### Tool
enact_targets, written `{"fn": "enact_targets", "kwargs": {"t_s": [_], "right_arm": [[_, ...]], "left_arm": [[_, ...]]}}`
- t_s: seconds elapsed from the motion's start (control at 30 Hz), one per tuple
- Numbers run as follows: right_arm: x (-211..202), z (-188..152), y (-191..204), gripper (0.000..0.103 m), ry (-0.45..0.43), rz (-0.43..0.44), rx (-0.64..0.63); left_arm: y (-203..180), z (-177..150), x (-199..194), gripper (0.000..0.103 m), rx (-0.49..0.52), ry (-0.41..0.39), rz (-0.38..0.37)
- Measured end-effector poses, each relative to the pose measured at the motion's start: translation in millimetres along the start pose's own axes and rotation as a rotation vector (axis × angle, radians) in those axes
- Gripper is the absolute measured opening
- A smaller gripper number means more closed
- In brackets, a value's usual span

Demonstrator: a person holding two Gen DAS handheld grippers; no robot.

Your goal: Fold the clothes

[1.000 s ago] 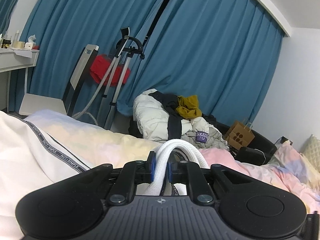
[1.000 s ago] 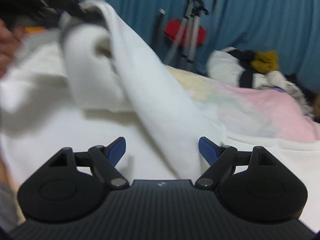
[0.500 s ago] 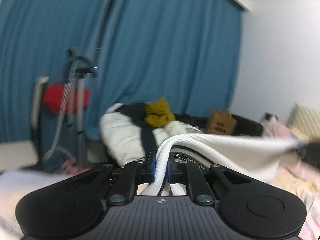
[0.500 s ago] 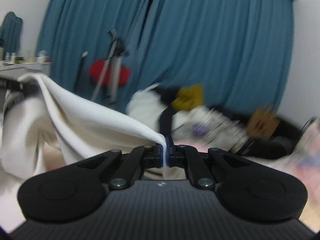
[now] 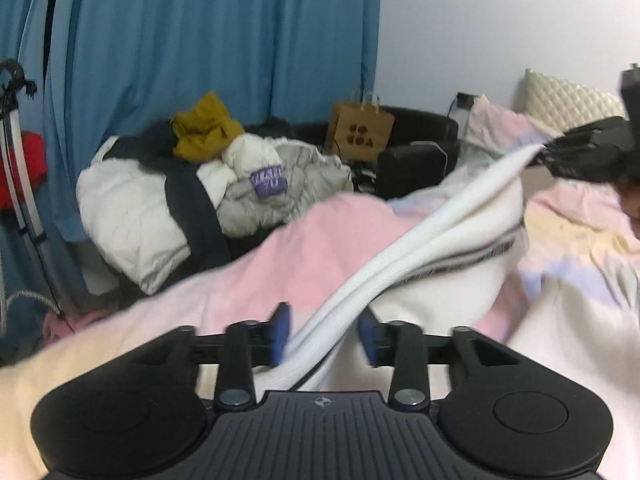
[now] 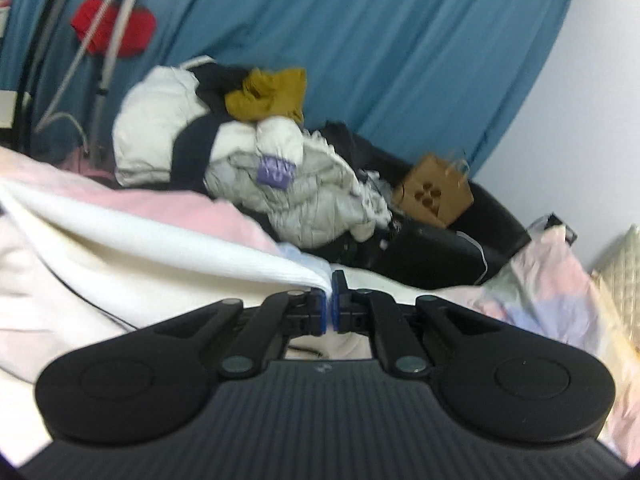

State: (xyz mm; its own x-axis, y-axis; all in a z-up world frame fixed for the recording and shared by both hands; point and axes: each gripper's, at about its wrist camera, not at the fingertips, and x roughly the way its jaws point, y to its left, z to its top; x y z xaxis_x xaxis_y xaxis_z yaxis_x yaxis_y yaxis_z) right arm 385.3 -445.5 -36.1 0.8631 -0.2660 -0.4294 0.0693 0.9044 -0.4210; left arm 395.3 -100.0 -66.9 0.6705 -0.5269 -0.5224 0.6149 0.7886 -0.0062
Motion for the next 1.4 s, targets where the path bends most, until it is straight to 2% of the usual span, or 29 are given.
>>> {"fn": "enact_targets", "kwargs": {"t_s": [0.13,0.23,0.37,0.47,0.5,0.57,0.63,0.73,0.8,0.83,0.87,0.9,0.93,0.97,1.0,1.17,1.3,1.33,1.4], "right_arm": [[-2,-12,5,0.006,-0.029,-0.006,0.041],[-13,-5,4,0.006,-0.070,0.008,0.084],[-43,20,-2,0.006,-0.156,0.040,0.135],[-78,30,-5,0.006,-0.215,0.046,0.150],[-84,31,-7,0.006,-0.216,0.045,0.159],[-95,31,-10,0.006,-0.217,0.045,0.176],[-106,32,-13,0.006,-0.218,0.044,0.193],[-123,33,-17,0.006,-0.220,0.044,0.218],[-134,33,-20,0.006,-0.221,0.043,0.235],[-139,33,-21,0.006,-0.221,0.043,0.244],[-145,34,-22,0.006,-0.222,0.043,0.252],[-145,34,-24,0.006,-0.214,0.047,0.263],[-143,34,-25,0.006,-0.203,0.054,0.274],[-141,35,-26,0.006,-0.193,0.060,0.285],[-138,35,-27,0.006,-0.183,0.068,0.298],[-116,40,-24,0.006,-0.168,0.055,0.335],[-87,52,-24,0.006,-0.166,0.037,0.372],[-79,55,-23,0.006,-0.166,0.032,0.379],[-62,58,-20,0.006,-0.157,0.029,0.389]], "left_arm": [[26,-31,-40,0.053,-0.008,0.016,0.011],[29,-58,-93,0.061,0.028,0.001,0.049],[38,-85,-140,0.061,0.006,0.026,0.164],[53,-85,-148,0.063,0.020,0.018,0.197],[57,-84,-149,0.067,0.033,0.015,0.199],[61,-84,-131,0.073,0.074,0.082,0.176],[64,-84,-113,0.074,0.115,0.149,0.152],[55,-85,-91,0.069,0.194,0.246,0.127],[42,-89,-93,0.069,0.263,0.242,0.101],[37,-92,-95,0.068,0.283,0.244,0.113],[32,-95,-97,0.057,0.303,0.246,0.125],[29,-99,-100,0.037,0.305,0.255,0.116],[26,-103,-103,0.027,0.307,0.265,0.103],[23,-107,-106,0.013,0.309,0.275,0.090],[21,-112,-110,0.006,0.312,0.285,0.078],[11,-138,-129,0.000,0.277,0.289,0.047],[17,-149,-137,0.002,0.224,0.257,0.046],[19,-149,-140,0.003,0.212,0.242,0.054],[26,-148,-147,0.025,0.190,0.209,0.086]]}}
